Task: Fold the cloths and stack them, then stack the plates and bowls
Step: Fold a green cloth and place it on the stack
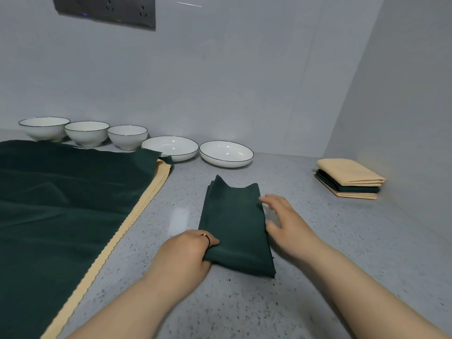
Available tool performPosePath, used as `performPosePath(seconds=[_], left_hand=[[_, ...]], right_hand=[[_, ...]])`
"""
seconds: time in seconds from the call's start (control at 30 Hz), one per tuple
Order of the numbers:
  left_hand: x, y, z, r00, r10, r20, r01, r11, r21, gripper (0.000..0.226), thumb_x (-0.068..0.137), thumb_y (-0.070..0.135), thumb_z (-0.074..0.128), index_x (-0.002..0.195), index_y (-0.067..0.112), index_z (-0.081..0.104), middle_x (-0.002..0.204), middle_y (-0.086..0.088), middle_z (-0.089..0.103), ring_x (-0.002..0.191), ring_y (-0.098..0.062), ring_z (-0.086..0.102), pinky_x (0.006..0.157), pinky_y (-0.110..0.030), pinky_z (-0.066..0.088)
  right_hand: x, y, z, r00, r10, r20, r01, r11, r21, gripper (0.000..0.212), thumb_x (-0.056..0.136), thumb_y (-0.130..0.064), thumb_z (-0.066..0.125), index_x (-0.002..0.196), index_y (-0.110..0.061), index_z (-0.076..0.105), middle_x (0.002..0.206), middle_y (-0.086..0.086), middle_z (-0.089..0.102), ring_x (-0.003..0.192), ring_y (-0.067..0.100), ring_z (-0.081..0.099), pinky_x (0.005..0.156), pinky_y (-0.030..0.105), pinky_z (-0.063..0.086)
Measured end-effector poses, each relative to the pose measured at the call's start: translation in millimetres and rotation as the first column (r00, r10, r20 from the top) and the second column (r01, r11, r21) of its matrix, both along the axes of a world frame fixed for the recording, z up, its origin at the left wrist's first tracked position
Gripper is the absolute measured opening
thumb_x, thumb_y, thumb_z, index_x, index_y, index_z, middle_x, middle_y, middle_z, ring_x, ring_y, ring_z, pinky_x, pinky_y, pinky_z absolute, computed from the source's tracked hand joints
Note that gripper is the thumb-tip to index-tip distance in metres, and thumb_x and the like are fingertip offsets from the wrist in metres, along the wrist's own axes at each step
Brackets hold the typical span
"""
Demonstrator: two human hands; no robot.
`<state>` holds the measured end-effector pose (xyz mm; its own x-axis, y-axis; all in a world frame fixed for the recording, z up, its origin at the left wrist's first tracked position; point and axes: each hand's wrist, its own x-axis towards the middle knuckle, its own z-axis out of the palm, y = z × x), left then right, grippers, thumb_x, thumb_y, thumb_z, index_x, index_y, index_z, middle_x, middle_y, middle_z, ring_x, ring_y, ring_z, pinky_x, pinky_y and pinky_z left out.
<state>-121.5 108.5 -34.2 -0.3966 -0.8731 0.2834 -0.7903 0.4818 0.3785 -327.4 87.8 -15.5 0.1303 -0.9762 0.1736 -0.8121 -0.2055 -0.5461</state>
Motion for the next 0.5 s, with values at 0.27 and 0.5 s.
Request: performPosePath(seconds=[0.27,0.5], left_hand=[[8.3,11.2,1.1,0.976,-0.04,-0.216,0.036,0.999,-0.019,0.035,0.086,0.011,0.055,0.112,0.033,0.064,0.083,0.044,0.056,0.1,0.008,0.055,0.08,0.001,0.036],[12.3,14.6,0.6,0.963,-0.258,-0.081,0.247,0.96,-0.129,0.051,0.062,0.048,0.048,0.113,0.046,0.055,0.11,0.037,0.05,0.111,0.015,0.037,0.095,0.01,0.014]], right_hand=[[-12.7,54.9,-8.5,0.97,0.203,-0.13,-0.186,0.973,0.136,0.078,0.083,-0.015,0.064,0.143,-0.028,0.017,0.142,-0.02,0.012,0.137,0.001,0.014,0.112,0.012,0.012],[-7.8,46.5,-26.3,0.996,0.055,-0.073,-0.059,0.997,-0.055,0.016,0.075,-0.025,0.06,0.083,-0.023,0.074,0.117,-0.001,0.065,0.106,0.014,0.059,0.098,0.032,0.043]])
